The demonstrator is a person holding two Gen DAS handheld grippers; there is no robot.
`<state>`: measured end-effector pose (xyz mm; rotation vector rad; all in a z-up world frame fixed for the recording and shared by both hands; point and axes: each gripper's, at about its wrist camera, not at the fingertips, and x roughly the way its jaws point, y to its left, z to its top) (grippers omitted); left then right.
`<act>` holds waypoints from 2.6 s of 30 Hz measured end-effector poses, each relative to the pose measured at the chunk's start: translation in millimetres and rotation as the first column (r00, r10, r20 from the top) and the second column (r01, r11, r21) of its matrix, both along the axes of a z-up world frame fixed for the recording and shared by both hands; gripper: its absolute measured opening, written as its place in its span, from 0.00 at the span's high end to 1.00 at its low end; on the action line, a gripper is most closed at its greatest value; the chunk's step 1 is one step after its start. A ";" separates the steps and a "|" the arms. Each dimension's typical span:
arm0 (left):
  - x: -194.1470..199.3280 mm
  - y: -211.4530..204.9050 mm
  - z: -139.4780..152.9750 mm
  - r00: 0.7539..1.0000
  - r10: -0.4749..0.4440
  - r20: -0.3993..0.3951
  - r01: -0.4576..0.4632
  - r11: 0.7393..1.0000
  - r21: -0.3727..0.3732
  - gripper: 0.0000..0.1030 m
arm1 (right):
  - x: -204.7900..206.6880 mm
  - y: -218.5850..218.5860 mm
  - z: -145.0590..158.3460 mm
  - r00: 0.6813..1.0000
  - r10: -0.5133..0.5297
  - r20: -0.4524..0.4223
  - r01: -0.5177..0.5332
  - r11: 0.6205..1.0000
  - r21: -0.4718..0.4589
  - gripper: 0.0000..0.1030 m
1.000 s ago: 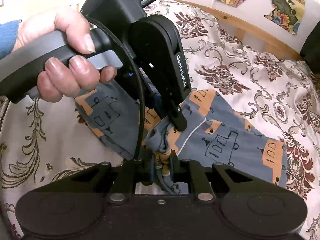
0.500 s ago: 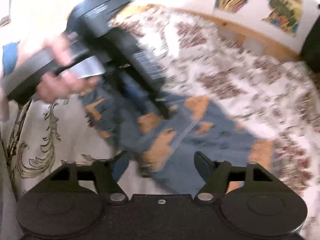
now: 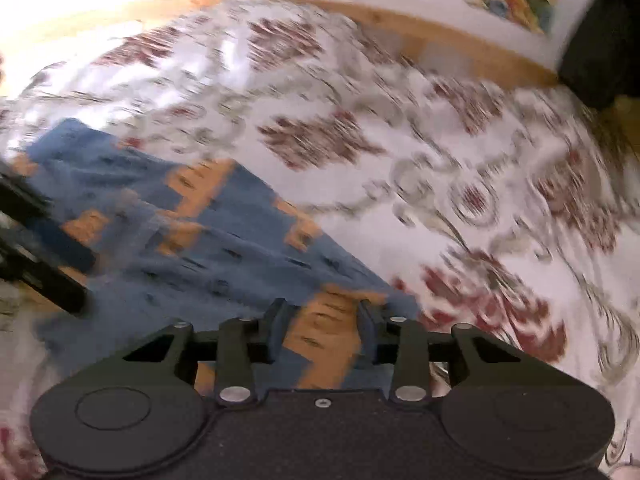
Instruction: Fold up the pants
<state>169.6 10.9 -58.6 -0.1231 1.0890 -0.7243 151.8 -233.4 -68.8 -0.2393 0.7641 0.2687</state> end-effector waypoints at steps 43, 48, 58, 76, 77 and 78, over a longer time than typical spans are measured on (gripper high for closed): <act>-34.2 149.9 7.9 0.571 0.816 0.095 -0.821 0.571 0.025 0.86 | -63.2 155.8 -12.0 0.973 0.114 0.201 -0.095 0.991 -0.098 0.15; -39.5 147.6 6.3 0.591 0.800 0.103 -0.805 0.592 0.028 0.63 | -61.7 155.4 -12.2 0.974 0.110 0.198 -0.094 0.992 -0.090 0.15; -29.4 138.2 0.1 0.623 0.775 0.106 -0.777 0.628 -0.029 0.11 | -60.3 154.1 -13.2 0.975 0.107 0.194 -0.094 0.993 -0.078 0.15; -39.6 172.4 -12.0 0.439 0.899 -0.009 -0.889 0.433 -0.147 0.67 | -57.3 149.0 -10.6 0.980 0.090 0.180 -0.087 0.996 -0.023 0.15; -38.7 170.9 -12.5 0.443 0.896 0.001 -0.888 0.439 -0.139 0.71 | -58.0 148.1 -9.1 0.978 0.089 0.188 -0.088 0.996 -0.018 0.16; -38.2 170.3 -12.5 0.448 0.894 0.003 -0.885 0.444 -0.139 0.71 | -58.5 146.9 -6.8 0.976 0.088 0.199 -0.087 0.996 -0.013 0.16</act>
